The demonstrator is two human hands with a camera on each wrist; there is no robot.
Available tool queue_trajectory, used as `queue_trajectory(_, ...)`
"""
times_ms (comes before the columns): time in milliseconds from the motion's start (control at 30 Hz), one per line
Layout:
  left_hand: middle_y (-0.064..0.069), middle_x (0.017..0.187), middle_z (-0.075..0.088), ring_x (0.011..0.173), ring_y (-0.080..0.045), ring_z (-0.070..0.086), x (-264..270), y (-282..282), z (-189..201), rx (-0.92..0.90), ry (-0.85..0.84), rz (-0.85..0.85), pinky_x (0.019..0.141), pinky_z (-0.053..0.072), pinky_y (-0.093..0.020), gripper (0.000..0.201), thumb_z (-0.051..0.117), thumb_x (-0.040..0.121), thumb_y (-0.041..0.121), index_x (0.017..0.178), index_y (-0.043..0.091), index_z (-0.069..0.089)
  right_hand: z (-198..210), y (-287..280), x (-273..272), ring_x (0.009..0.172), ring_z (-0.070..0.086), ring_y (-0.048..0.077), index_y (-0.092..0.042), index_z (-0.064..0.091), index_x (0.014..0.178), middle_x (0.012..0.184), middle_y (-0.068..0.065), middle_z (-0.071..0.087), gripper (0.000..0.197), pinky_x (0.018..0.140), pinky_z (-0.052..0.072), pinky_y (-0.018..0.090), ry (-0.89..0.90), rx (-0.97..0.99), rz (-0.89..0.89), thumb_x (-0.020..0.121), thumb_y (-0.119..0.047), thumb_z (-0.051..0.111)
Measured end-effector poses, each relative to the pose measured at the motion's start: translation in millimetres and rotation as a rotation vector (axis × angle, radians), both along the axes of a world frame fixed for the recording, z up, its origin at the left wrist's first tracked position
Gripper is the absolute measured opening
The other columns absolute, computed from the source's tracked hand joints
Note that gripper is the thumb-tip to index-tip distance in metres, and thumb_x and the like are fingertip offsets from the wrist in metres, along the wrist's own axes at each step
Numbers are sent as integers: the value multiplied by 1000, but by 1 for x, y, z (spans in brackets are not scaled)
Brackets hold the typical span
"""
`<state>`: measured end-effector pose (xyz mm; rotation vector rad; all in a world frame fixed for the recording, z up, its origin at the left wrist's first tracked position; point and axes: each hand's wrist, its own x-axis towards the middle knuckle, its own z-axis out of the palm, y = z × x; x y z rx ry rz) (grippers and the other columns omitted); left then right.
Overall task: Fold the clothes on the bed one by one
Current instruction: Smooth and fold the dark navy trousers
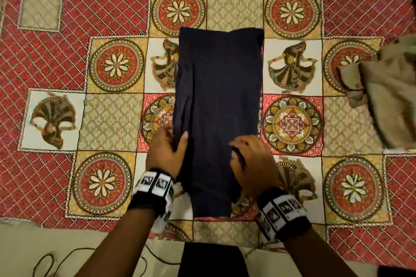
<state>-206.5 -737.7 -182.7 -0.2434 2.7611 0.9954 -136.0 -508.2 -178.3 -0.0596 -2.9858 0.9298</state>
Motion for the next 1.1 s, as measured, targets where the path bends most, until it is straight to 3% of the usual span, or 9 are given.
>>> queue_trajectory(100,-13,108,64,97,-32,61,-37,24,-21,-31,-87,114,80,46,-36,53,59,92,55,115,7,56,-25,-18,-33,147,36,27,-7,55,141,150,9,50,51,119,33,41,-48,5,62,95,-29,59)
queue_trajectory(233,-20,116,68,105,-39,62,-36,22,-26,29,-133,274,81,41,-34,43,45,103,41,124,6,60,-58,-27,-33,156,11,25,-6,30,157,167,10,21,72,125,18,46,-155,87,141,101,-47,51)
queue_trajectory(433,-26,113,66,104,-43,61,-22,-9,-28,17,-320,332,78,39,-35,32,50,103,26,117,-1,59,-63,-23,-22,156,11,24,-6,28,158,168,8,16,76,122,25,52,-193,97,150,102,-55,45)
queue_trajectory(567,-23,128,53,119,-38,51,-63,-4,-10,-38,8,118,100,39,-38,48,57,83,2,130,0,50,-45,-22,-36,153,26,24,-7,43,151,164,8,30,71,120,30,47,-46,96,91,102,-58,40)
queue_trajectory(667,-13,154,38,143,-29,34,-96,20,-2,-153,279,-347,117,29,-38,52,48,89,11,141,8,49,-32,-29,-80,150,32,27,-4,50,146,158,11,41,55,121,28,44,113,142,90,103,-39,48)
queue_trajectory(767,-8,165,17,153,-24,11,-105,37,-31,-244,219,-593,122,21,-43,52,41,103,26,152,9,34,-53,-38,-126,151,28,31,0,44,149,159,16,37,56,123,25,48,57,163,180,100,-27,52)
queue_trajectory(867,-9,167,6,154,-22,1,-101,27,-64,-347,96,-631,124,15,-44,66,35,104,44,157,8,19,-82,-16,-139,155,19,27,-4,31,156,165,12,25,70,123,23,49,-63,209,193,102,-44,50)
queue_trajectory(967,-4,167,3,154,-20,0,-102,16,-72,-389,88,-622,125,9,-41,78,32,100,58,159,12,12,-89,10,-129,157,9,21,-10,19,161,169,5,14,86,125,14,50,-109,288,8,99,-66,40)
queue_trajectory(1100,1,168,1,154,-22,-3,-122,17,-58,-414,90,-568,124,9,-44,81,26,97,67,159,17,11,-74,30,-128,156,11,30,-8,19,160,169,10,13,84,123,17,57,-155,269,-293,101,-66,32)
